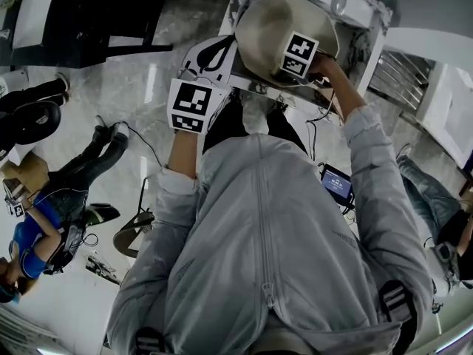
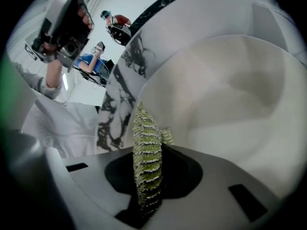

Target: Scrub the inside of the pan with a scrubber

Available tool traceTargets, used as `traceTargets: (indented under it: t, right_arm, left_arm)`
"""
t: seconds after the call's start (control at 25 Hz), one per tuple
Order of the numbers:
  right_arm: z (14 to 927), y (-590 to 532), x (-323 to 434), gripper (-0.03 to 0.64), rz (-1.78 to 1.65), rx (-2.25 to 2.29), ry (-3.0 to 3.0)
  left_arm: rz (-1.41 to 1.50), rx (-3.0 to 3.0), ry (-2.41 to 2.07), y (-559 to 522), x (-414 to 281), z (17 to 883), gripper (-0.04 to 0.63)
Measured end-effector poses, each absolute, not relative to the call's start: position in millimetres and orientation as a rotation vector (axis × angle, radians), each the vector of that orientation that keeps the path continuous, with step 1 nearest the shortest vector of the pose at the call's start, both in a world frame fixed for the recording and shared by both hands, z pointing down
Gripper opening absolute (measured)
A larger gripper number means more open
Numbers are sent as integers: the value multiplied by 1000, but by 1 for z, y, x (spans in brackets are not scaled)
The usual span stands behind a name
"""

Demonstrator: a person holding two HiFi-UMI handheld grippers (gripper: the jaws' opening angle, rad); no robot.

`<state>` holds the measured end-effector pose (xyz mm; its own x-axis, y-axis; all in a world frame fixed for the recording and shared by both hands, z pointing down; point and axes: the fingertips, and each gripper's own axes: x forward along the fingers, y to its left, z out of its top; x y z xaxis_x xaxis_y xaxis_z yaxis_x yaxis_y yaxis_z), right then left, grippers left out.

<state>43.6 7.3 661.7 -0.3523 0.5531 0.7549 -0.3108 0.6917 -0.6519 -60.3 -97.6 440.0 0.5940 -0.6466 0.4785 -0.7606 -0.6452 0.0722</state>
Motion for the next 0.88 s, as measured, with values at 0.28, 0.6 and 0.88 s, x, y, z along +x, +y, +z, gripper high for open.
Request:
traceTargets:
  t: [0.28,0.6,0.88]
  right_arm:
    - [610,1,31,83,856,-277,-1802]
    - [565,-109,43,83,257,269,-2013]
    - [570,-168,86,83,-150,527,-1853]
  left_arm:
    - [591,2564,-1124,-96,-52,446,23]
    - [561,2601,-1095,-104,-37,437,23]
    - [580,2589,-1085,-106,-37,443,23]
